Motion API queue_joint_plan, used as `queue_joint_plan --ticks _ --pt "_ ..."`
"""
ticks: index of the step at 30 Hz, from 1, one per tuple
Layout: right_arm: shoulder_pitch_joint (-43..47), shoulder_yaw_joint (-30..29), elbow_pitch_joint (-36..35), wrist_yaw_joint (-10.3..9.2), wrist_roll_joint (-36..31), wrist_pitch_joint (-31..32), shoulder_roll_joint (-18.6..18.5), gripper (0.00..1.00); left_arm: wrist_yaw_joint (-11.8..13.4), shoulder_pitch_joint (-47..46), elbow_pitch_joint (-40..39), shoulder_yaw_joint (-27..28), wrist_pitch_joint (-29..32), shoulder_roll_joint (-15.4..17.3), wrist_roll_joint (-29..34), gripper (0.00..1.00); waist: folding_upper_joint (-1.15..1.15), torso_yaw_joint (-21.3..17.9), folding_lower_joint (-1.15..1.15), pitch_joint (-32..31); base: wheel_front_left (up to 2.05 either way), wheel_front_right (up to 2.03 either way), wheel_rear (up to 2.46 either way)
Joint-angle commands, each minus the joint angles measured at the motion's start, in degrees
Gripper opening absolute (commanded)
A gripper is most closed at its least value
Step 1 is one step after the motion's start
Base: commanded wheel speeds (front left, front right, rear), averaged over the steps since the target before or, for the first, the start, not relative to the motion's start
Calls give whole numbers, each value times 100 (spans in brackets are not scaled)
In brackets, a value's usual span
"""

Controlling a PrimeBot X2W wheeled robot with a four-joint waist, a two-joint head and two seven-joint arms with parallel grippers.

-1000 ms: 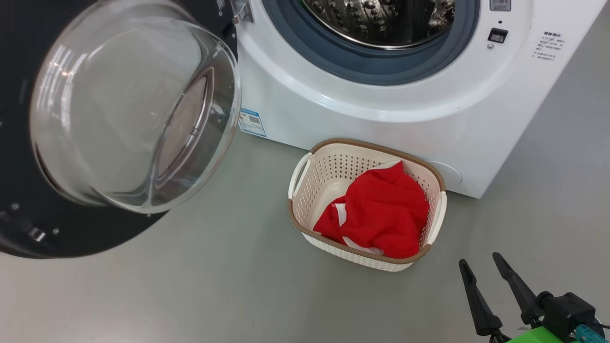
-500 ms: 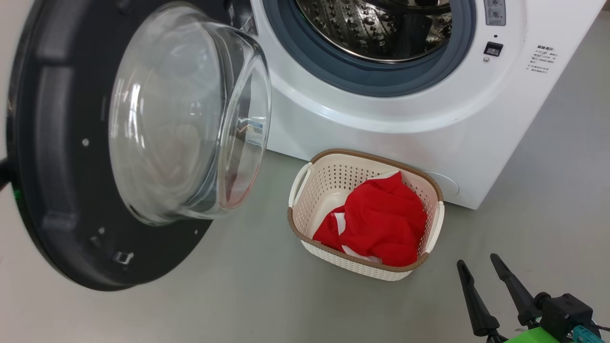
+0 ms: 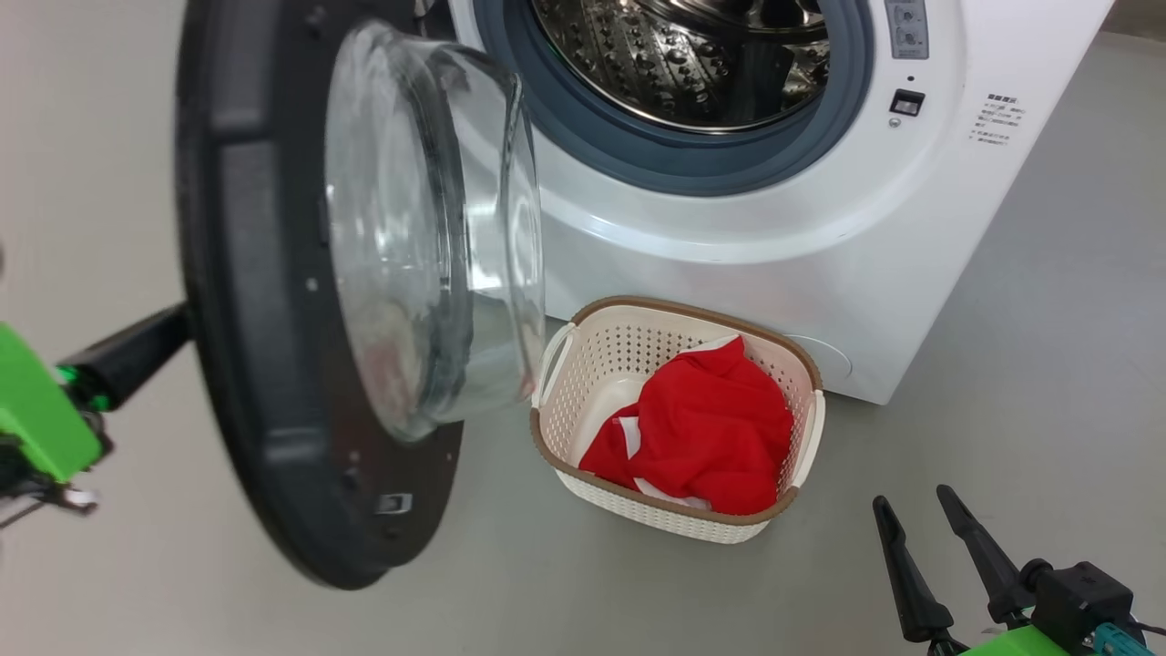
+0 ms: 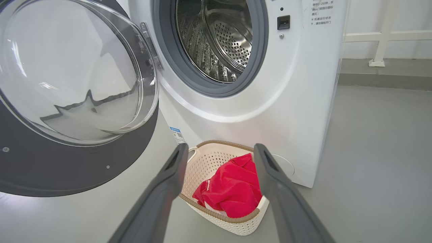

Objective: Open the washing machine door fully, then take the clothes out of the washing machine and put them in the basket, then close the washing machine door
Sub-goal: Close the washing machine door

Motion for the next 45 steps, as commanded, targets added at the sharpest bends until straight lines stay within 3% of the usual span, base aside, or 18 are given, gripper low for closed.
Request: queue_joint_plan --ticks 1,12,23,35,39,42,43,45 --pt "-69 121 -139 37 -13 -37 -51 100 -44 -142 -396 53 -95 238 -76 0 0 -46 0 -11 0 0 0" --pt "-117 127 -136 37 -30 -37 -45 100 -44 -478 -811 -818 -666 41 -28 0 0 -190 0 -21 0 0 0" --pt "-79 161 -89 37 -9 -37 -4 100 -44 -386 -347 -1215 -1384 356 -128 0 0 -316 0 -168 0 0 0" --pt "74 170 -94 37 2 -37 28 100 -44 550 67 -1503 -2482 570 -131 0 0 -239 0 -408 0 0 0" --pt "98 195 -104 37 13 -37 22 100 -44 891 203 -1608 -2916 542 -158 12 0 -190 0 -442 0 0 0" --pt "108 212 -106 37 11 -37 19 100 -44 1130 371 -1688 -3241 478 -191 14 0 -157 0 -445 0 0 0" --pt "111 212 -111 37 9 -37 19 100 -44 1197 421 -1705 -3358 448 -208 24 0 -147 0 -442 0 0 0" --pt "111 215 -117 37 11 -37 8 100 -44 1315 521 -1751 -3594 393 -213 29 0 -127 0 -430 0 0 0"
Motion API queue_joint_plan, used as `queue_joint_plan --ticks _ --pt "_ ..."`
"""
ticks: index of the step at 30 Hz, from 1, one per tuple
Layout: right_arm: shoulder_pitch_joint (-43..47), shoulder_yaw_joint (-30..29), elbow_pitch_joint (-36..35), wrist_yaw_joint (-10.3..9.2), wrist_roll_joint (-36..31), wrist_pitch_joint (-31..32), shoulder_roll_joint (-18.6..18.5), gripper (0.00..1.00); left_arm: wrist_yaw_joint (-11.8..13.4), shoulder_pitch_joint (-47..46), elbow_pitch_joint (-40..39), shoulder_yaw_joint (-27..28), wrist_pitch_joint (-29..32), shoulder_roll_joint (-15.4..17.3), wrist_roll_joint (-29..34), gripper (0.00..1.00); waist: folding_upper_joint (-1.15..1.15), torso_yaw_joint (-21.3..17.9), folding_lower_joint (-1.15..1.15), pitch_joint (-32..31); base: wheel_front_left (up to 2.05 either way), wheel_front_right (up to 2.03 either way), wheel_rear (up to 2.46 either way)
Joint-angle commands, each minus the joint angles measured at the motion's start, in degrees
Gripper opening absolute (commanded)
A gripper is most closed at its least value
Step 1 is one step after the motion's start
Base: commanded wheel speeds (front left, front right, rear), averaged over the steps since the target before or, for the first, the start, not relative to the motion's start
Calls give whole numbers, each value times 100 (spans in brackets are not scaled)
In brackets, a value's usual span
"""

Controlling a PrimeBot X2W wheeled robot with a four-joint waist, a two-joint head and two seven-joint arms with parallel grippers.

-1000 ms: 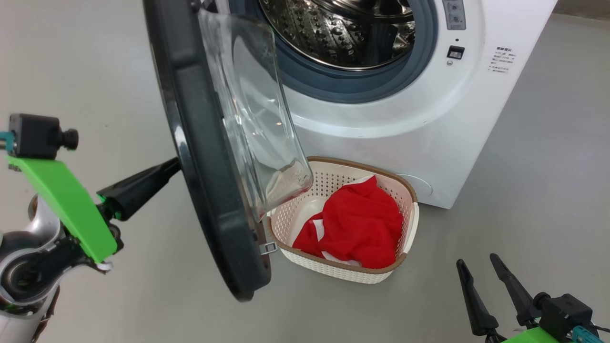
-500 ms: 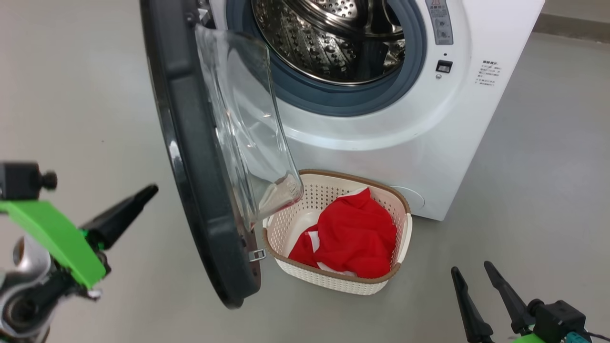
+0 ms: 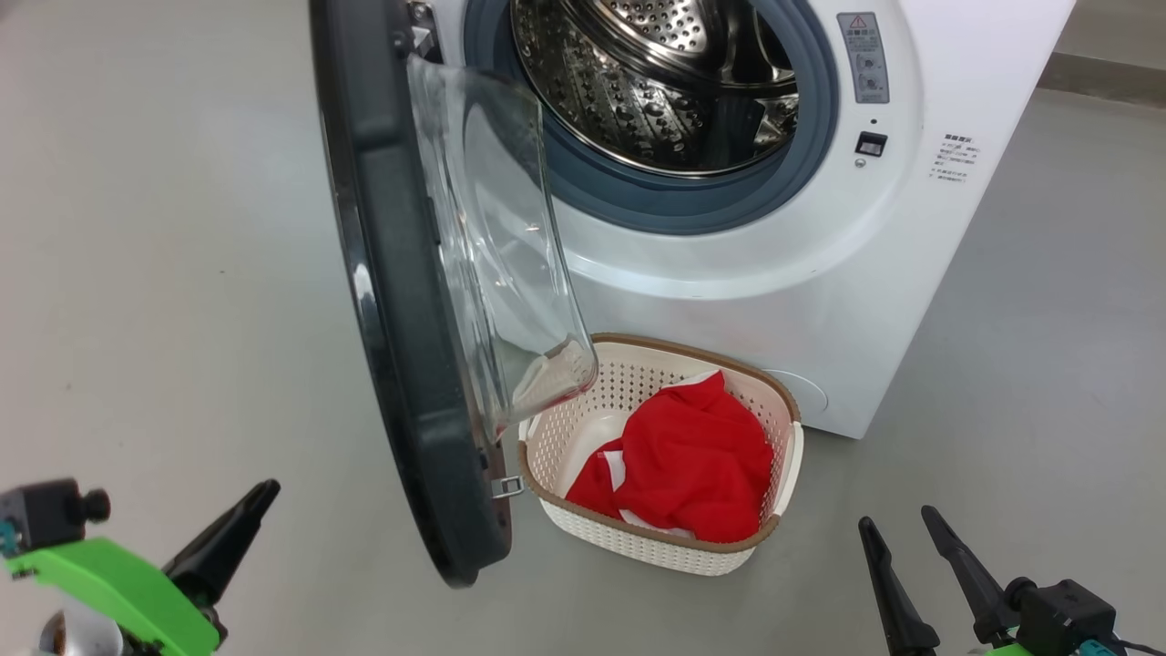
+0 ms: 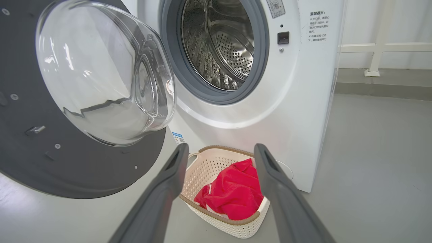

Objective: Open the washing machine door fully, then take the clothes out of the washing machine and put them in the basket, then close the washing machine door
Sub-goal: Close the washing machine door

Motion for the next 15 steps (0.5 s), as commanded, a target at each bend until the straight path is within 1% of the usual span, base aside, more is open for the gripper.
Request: queue_joint_plan --ticks 1,3,5,7,8,9,10,12,13,15 --pt "-43 124 -144 37 13 -37 -91 100 -40 -94 -10 227 -207 190 -55 32 0 22 0 17 0 0 0" --pt "-69 139 -148 37 24 -37 -104 100 -40 -14 109 137 -403 161 13 42 0 37 0 34 0 0 0" --pt "-104 196 -160 37 41 -37 -137 100 -40 40 190 60 -586 111 51 49 0 47 0 47 0 0 0" --pt "-125 214 -157 37 54 -37 -160 100 -40 72 257 -21 -753 74 109 61 0 54 0 56 0 0 0" --pt "-133 220 -155 37 57 -37 -167 100 -40 85 285 -30 -849 43 100 70 0 54 0 51 0 0 0" --pt "-133 220 -155 37 57 -37 -167 100 -40 85 285 -30 -849 43 100 70 0 54 0 51 0 0 0" --pt "-140 230 -153 37 58 -37 -172 100 -40 102 324 -53 -939 36 125 76 0 50 0 51 0 0 0" --pt "-156 233 -149 37 60 -37 -185 100 -40 137 442 -139 -1106 40 244 78 0 48 0 50 0 0 0" --pt "-157 231 -148 37 61 -37 -188 100 -40 153 485 -177 -1171 13 255 83 0 47 0 47 0 0 0" --pt "-156 221 -149 37 60 -37 -194 100 -40 179 573 -267 -1291 -21 307 89 0 49 0 52 0 0 0"
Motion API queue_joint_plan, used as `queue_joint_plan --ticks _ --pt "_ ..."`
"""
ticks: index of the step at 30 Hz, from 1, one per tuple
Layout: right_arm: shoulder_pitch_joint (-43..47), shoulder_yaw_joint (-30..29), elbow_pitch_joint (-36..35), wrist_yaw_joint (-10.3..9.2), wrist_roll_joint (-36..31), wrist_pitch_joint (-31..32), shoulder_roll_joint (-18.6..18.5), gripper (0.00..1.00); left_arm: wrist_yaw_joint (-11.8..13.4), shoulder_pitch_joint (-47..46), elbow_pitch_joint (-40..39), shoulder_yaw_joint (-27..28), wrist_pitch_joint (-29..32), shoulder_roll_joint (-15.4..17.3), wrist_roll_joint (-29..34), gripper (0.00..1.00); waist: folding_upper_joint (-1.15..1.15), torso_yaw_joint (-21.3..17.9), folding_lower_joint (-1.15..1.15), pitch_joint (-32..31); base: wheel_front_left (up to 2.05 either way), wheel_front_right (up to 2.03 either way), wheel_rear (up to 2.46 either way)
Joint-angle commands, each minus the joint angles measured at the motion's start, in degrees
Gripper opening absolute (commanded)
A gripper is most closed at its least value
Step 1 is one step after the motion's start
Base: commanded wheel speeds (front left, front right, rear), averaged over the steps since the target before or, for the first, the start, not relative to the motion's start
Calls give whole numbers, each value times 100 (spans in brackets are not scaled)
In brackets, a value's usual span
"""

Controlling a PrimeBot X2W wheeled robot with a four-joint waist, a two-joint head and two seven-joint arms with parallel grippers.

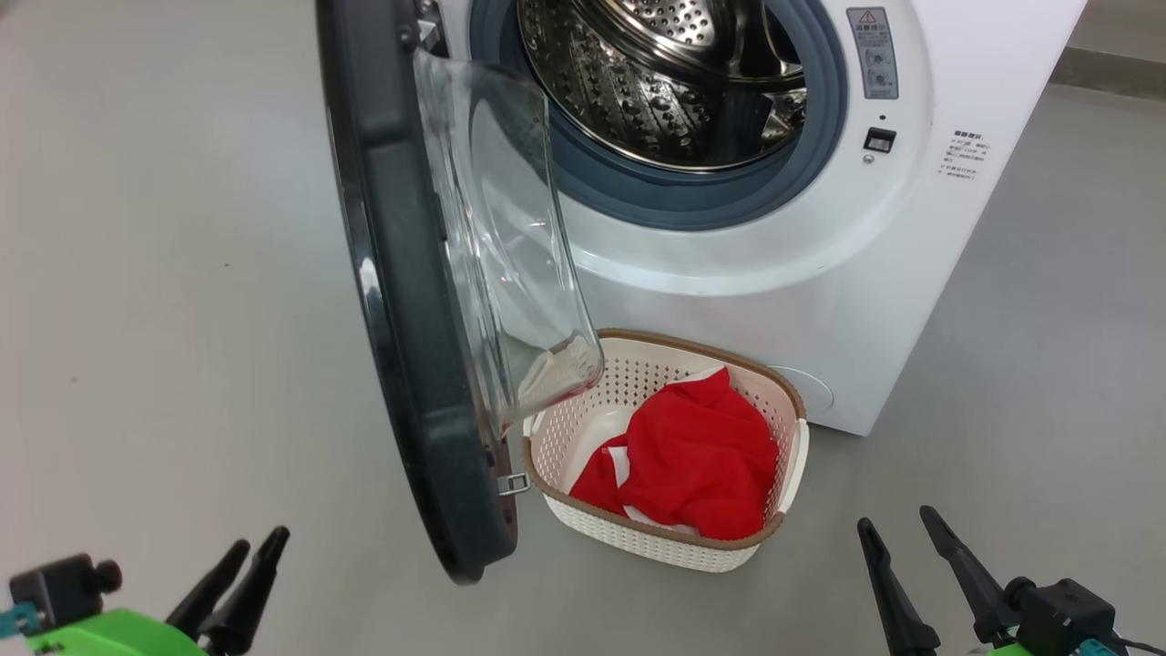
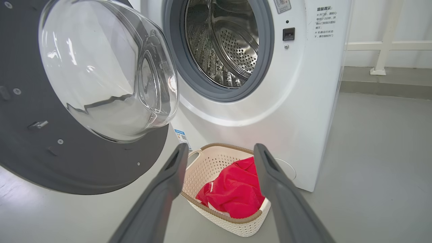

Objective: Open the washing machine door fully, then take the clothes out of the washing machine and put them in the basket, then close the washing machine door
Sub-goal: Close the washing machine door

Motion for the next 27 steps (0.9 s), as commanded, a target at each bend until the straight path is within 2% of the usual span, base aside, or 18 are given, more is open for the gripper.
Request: queue_joint_plan --ticks 1,4,7,13,18,24,27 --pt "-146 130 -142 37 18 -37 -103 100 -38 -97 -27 195 -88 192 72 91 0 4 0 5 0 0 0" --pt "-136 116 -141 37 15 -37 -108 100 -38 -74 89 112 -247 84 98 100 0 16 0 5 0 0 0" --pt "-134 117 -142 37 15 -37 -113 100 -38 -24 238 115 -396 -75 125 100 0 21 0 9 0 0 0" --pt "-185 148 -144 37 51 -37 -146 100 -38 83 616 271 -529 -377 681 100 0 35 0 -2 0 0 0" --pt "-218 148 -162 37 70 -37 -177 100 -38 254 652 1257 -535 -882 1616 100 0 55 0 -1 0 0 0" --pt "-258 180 -182 37 112 -37 -206 100 -31 753 190 2612 -536 -1664 3207 100 0 39 0 -23 0 0 0" --pt "-288 200 -178 37 130 -37 -233 100 -26 1031 -84 3057 -536 -2008 4143 100 0 28 0 -37 0 0 0"
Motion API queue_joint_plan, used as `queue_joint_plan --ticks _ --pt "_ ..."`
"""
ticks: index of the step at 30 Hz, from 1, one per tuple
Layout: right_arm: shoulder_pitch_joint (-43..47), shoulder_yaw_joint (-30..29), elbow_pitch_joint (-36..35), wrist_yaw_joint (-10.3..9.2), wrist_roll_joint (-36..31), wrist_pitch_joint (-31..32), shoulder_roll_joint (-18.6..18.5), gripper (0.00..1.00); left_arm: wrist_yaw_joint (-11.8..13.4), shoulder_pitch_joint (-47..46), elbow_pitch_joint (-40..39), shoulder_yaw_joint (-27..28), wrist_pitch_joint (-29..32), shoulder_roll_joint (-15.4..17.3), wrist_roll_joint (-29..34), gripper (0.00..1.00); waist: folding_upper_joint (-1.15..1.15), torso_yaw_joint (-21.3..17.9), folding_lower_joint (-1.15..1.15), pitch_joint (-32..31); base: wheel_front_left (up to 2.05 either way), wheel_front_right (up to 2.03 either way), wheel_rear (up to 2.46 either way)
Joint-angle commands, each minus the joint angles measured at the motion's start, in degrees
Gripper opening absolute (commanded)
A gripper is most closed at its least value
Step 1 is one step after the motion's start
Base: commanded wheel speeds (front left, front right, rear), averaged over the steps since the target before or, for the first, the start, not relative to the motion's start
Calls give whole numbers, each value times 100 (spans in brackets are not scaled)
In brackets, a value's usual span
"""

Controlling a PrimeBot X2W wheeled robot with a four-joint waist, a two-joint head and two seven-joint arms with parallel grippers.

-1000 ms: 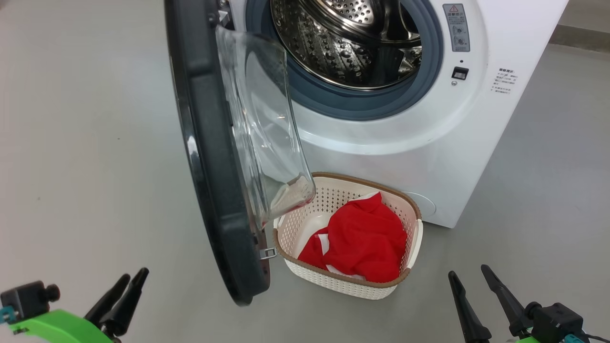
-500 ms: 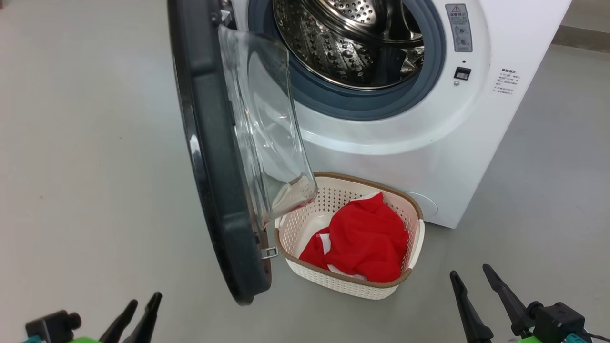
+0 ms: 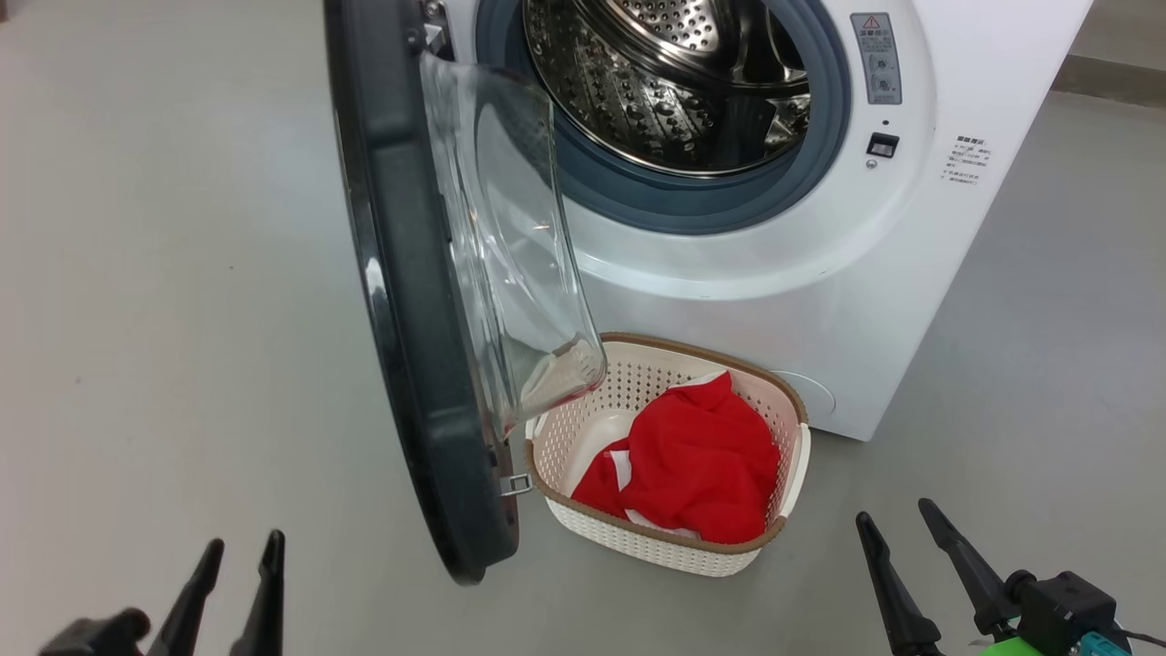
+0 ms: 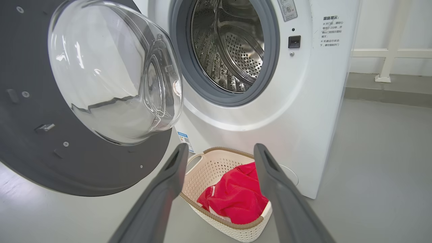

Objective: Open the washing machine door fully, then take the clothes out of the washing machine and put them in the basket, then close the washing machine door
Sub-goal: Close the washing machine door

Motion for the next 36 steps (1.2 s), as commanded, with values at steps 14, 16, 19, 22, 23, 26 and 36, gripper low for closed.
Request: queue_joint_plan --ticks 14,16,19,22,23,26,36 --pt "-296 59 -210 37 116 -37 -161 100 -10 602 -1154 1440 -69 -1034 2848 100 0 -49 0 -83 0 0 0" --pt "-254 41 -211 37 111 -37 -136 100 -13 665 -1216 1483 -70 -1103 3040 100 0 -55 0 -105 0 0 0" --pt "-177 27 -178 37 102 -37 -97 100 -19 730 -1196 1525 -70 -1180 3165 100 0 -64 0 -122 0 0 0" --pt "-127 11 -152 37 86 -37 -57 100 -25 748 -1163 1588 -70 -1235 3215 100 0 -87 0 -120 0 0 0" --pt "-122 5 -152 37 85 -37 -49 100 -26 747 -1175 1609 -70 -1243 3225 100 0 -90 0 -115 0 0 0" --pt "-115 -13 -157 37 79 -37 -34 100 -29 747 -1180 1672 -70 -1261 3239 100 0 -104 0 -105 0 0 0" --pt "-139 -84 -184 37 57 -37 -6 100 -36 617 -1112 1664 -70 -1281 3062 100 0 -82 0 -44 0 0 0"
